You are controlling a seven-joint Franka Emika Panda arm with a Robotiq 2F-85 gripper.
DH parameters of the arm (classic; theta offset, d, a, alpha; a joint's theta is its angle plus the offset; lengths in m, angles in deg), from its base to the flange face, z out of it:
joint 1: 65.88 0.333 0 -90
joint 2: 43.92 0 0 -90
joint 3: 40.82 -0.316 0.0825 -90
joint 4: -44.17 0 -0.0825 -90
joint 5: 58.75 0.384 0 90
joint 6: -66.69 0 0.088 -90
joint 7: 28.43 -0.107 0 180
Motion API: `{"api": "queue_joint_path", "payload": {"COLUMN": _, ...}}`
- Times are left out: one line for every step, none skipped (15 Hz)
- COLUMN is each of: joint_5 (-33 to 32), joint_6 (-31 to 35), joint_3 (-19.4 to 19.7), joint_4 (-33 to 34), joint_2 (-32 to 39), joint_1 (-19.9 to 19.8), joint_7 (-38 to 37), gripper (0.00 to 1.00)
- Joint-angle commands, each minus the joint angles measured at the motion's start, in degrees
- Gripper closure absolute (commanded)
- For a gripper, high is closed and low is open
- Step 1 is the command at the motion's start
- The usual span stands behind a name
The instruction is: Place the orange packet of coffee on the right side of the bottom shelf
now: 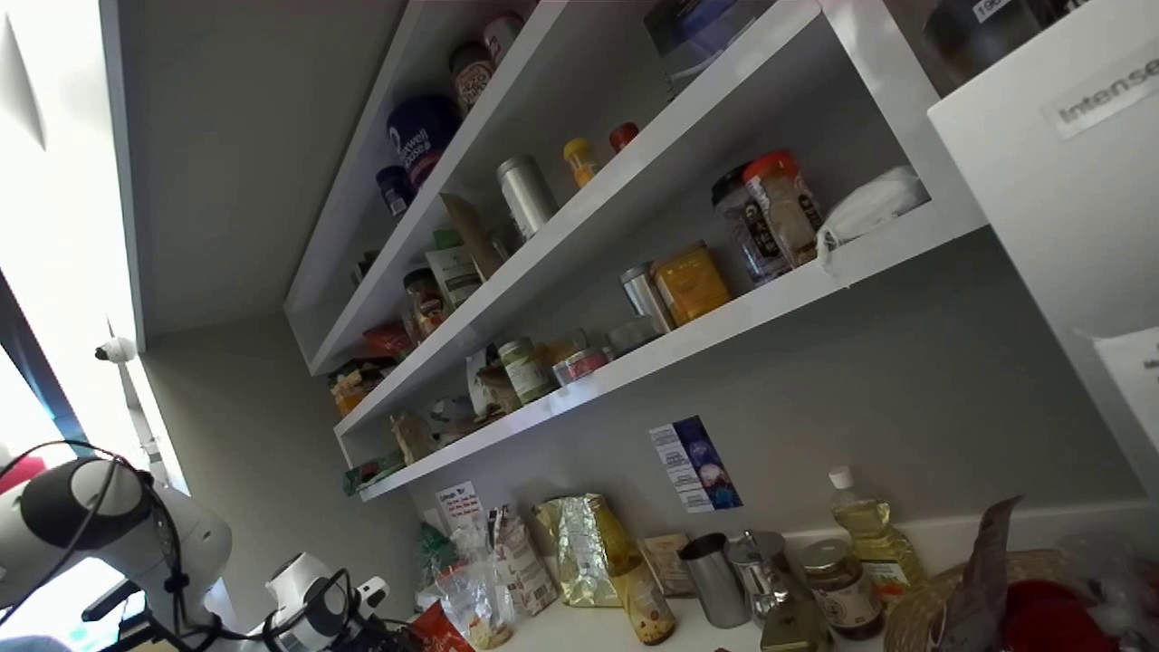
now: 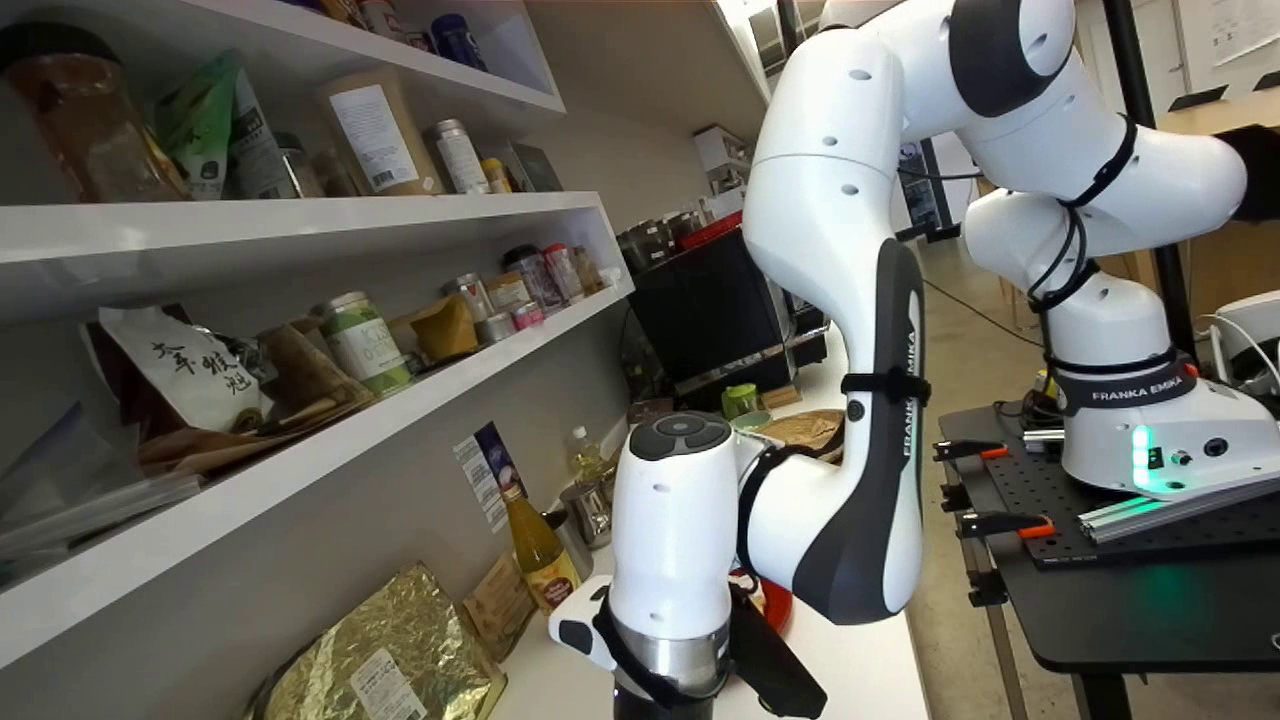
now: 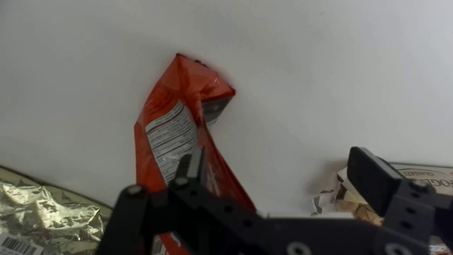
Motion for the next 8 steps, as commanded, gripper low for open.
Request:
{"api": "queue_joint_path", "payload": {"joint_5": -0.5, "joint_6": 0.4, "joint_3": 5.5, "joint_4": 4.0, "joint_2": 4.1, "joint_1": 4.1, "joint_7": -1.7, "gripper": 0.0}}
{"api": "queue_joint_path", "payload": {"joint_5": -0.3, "joint_6": 0.3, "joint_3": 6.1, "joint_4": 4.4, "joint_2": 4.7, "joint_1": 4.5, "joint_7": -1.3, "gripper": 0.0}}
{"api": "queue_joint_path", "payload": {"joint_5": 0.0, "joint_6": 0.2, "joint_3": 6.5, "joint_4": 4.8, "joint_2": 5.4, "joint_1": 4.7, "joint_7": -1.0, "gripper": 0.0}}
{"api": "queue_joint_path", "payload": {"joint_5": 0.1, "joint_6": 0.2, "joint_3": 7.1, "joint_4": 5.3, "joint_2": 6.2, "joint_1": 5.0, "joint_7": -1.0, "gripper": 0.0}}
{"api": "queue_joint_path", "payload": {"joint_5": 0.2, "joint_6": 0.2, "joint_3": 7.6, "joint_4": 5.8, "joint_2": 6.9, "joint_1": 5.2, "joint_7": -1.0, "gripper": 0.0}}
{"api": "queue_joint_path", "payload": {"joint_5": 0.6, "joint_6": -0.3, "joint_3": 7.5, "joint_4": 6.4, "joint_2": 7.4, "joint_1": 5.0, "joint_7": -0.7, "gripper": 0.25}}
{"api": "queue_joint_path", "payload": {"joint_5": 0.6, "joint_6": -0.3, "joint_3": 8.1, "joint_4": 7.0, "joint_2": 8.0, "joint_1": 5.1, "joint_7": -0.7, "gripper": 0.28}}
{"api": "queue_joint_path", "payload": {"joint_5": 0.7, "joint_6": -0.3, "joint_3": 8.2, "joint_4": 7.4, "joint_2": 8.5, "joint_1": 5.1, "joint_7": -0.6, "gripper": 0.33}}
